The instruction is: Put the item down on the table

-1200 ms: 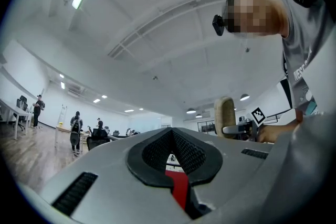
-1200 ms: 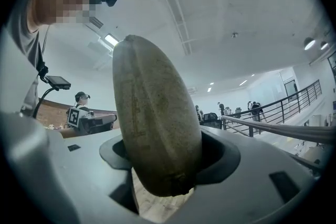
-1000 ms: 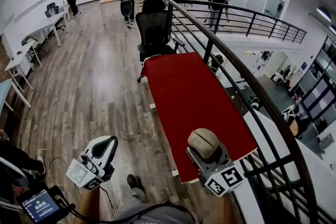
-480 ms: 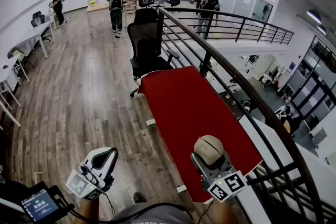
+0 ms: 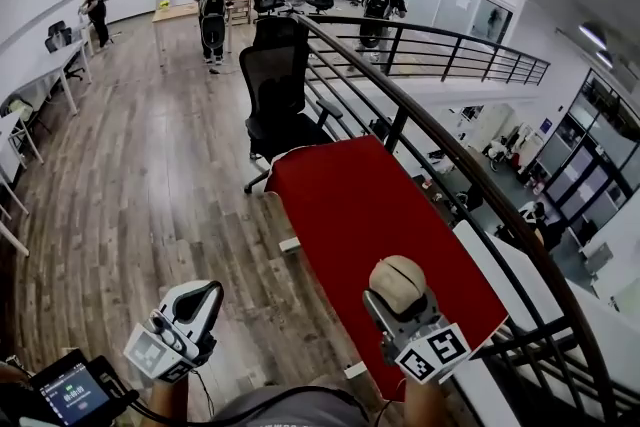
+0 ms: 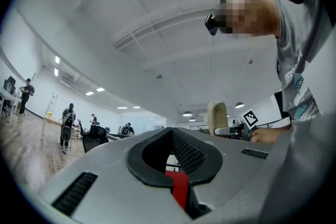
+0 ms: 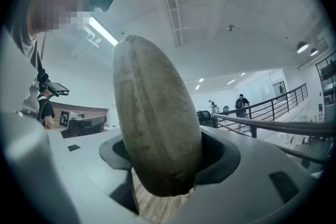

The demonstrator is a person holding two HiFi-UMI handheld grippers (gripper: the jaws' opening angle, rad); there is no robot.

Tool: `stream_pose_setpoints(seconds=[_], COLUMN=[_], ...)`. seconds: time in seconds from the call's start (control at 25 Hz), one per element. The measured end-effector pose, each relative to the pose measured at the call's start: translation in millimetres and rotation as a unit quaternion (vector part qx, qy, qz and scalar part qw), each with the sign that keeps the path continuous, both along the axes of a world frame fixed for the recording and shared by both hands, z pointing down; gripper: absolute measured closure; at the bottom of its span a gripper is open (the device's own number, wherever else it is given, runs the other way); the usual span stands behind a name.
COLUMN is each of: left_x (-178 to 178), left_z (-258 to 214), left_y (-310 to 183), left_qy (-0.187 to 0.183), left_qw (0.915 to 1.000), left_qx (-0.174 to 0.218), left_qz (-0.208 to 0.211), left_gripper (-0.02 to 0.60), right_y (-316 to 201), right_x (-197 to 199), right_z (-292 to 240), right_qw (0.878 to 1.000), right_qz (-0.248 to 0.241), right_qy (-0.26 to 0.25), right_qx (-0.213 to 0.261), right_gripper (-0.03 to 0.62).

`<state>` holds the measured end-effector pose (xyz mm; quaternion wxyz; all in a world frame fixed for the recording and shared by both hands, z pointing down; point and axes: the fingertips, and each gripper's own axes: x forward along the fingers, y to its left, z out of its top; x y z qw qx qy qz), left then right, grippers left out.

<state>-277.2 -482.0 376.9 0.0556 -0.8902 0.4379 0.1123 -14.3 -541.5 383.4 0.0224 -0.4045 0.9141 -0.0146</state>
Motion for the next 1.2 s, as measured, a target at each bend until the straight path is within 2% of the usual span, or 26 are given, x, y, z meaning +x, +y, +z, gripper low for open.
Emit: stream_pose_setpoints(seconds=[0.24, 0.56, 0.72, 0.88, 1.08, 1.2], left_x=[-24, -43, -45, -41, -46, -70], left_z=[12, 26, 30, 27, -10, -4], left_y=[-57, -138, -196, -266, -347, -399], left_qy=[0.011, 0.003, -0.002, -0.001, 0.032, 0.006], left_qw=[0.9997, 0.9997, 0.9994, 0.9989, 0.9960, 0.9914], left_qx=[-0.022, -0.018, -0.024, -0.029, -0.023, -0.029], left_qz=[0.004, -0.015, -0.025, -0.037, -0.080, -0.127], left_gripper=[0.580, 0.580, 0.580, 0.580, 0.580, 0.580], right_y=[-62, -165, -223, -286, -383, -449], right_x=[-27, -42, -51, -57, -37, -35], right_z=[10, 35, 40, 36, 37, 52], right_qw=[1.000, 1.000, 0.999, 0.998, 0.998, 0.996], right_qz=[0.002, -0.013, -0.028, -0.057, -0.069, -0.080], right_qy=[0.000, -0.019, -0.016, 0.011, -0.005, -0.010], right_qx=[-0.005, -0.014, -0.013, 0.001, -0.011, -0.023], right_gripper=[0.312, 0.313, 0.313, 0.312, 0.313, 0.313])
